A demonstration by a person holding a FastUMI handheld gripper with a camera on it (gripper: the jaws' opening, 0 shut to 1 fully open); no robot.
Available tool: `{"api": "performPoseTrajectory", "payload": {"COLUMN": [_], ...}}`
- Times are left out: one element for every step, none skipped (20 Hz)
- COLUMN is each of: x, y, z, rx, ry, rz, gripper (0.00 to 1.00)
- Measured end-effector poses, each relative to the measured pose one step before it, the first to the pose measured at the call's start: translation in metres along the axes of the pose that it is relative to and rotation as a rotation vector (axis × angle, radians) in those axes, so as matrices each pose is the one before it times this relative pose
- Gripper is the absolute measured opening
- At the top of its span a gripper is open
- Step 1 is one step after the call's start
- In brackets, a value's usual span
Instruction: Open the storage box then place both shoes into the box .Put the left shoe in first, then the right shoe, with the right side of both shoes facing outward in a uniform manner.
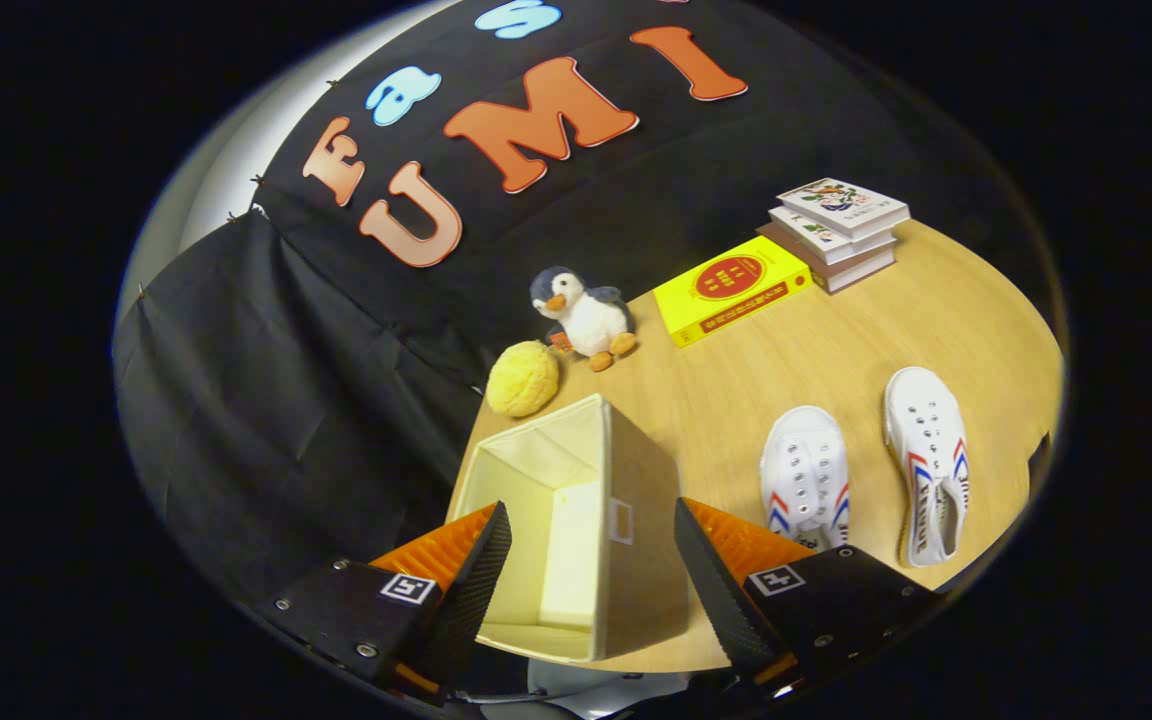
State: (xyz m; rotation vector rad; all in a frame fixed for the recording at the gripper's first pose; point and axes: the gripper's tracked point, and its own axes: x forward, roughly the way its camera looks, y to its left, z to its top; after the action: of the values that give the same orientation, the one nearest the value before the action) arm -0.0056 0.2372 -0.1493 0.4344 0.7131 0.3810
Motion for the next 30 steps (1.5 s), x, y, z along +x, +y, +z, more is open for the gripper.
{"api": "performPoseTrajectory", "payload": {"x": [-0.00089,0.00054,0.00192,0.00305,0.00419,0.00486,0.00525,0.00629,0.00283,0.0072,0.00675,0.00702,0.00692,0.00663,0.00747,0.00739,0.00683,0.00643,0.0043,0.00411,0.00361,0.00305,0.00329,0.00318,0.00137,0.00125,0.00086,0.00017,0.00061,0.00073], "y": [-0.01574,-0.01565,-0.01676,-0.0129,-0.01289,-0.01047,-0.0124,-0.01061,-0.01091,-0.00902,-0.00827,-0.00651,-0.00538,-0.00252,-0.00235,-0.00251,-0.00113,0.0001,-0.00008,-0.00052,-0.00118,0.00102,0.00001,0.00121,0.00153,0.0018,-0.00104,-0.00037,0.00022,0.00077], "z": [-0.00083,0.00057,-0.00105,-0.0013,-0.00145,-0.00233,-0.00434,-0.00416,-0.00566,-0.00476,-0.00297,-0.00228,-0.00532,-0.00338,-0.00239,-0.00274,-0.00413,-0.00233,-0.00169,0.0007,0.00031,0.00021,-0.00099,0.00001,-0.00129,0.00045,-0.00027,-0.00116,-0.00106,0.00036], "rx": [-0.00103,-0.00184,-0.00544,-0.00793,-0.00686,-0.0088,-0.01037,-0.0135,-0.01473,-0.01883,-0.02245,-0.02319,-0.01859,-0.0129,-0.0104,-0.0084,-0.00452,0.00253,0.00066,-0.00466,-0.00292,0.00577,0.00946,0.00857,-0.00718,-0.01812,-0.00837,0.00687,0.00827,0.00924], "ry": [0.00563,0.00626,0.00898,0.00976,0.0128,0.01586,0.02369,0.0214,0.02071,0.02225,0.01625,0.01435,0.01827,0.01508,0.01064,0.01406,0.01781,0.01445,0.01012,0.00727,0.00429,0.00743,0.0107,0.01133,0.00907,0.00513,-0.00052,0.00378,0.00281,0.00509], "rz": [-0.02763,-0.03063,-0.03376,-0.02885,-0.02633,-0.0195,-0.02788,-0.02321,-0.02398,-0.02303,-0.0236,-0.02095,-0.01311,-0.0041,-0.00323,-0.00565,-0.00349,0.00466,0.00487,0.00058,0.00591,0.01071,0.00918,0.0088,0.00859,0.00518,-0.00234,-0.00387,0.00117,0.00645], "gripper": [0.97,0.95,0.95,0.93,0.9,0.84,0.82,0.76,0.74,0.7,0.69,0.62,0.58,0.5,0.47,0.43,0.41,0.39,0.39,0.39,0.39,0.39,0.39,0.38,0.38,0.38,0.38,0.39,0.39,0.39]}}
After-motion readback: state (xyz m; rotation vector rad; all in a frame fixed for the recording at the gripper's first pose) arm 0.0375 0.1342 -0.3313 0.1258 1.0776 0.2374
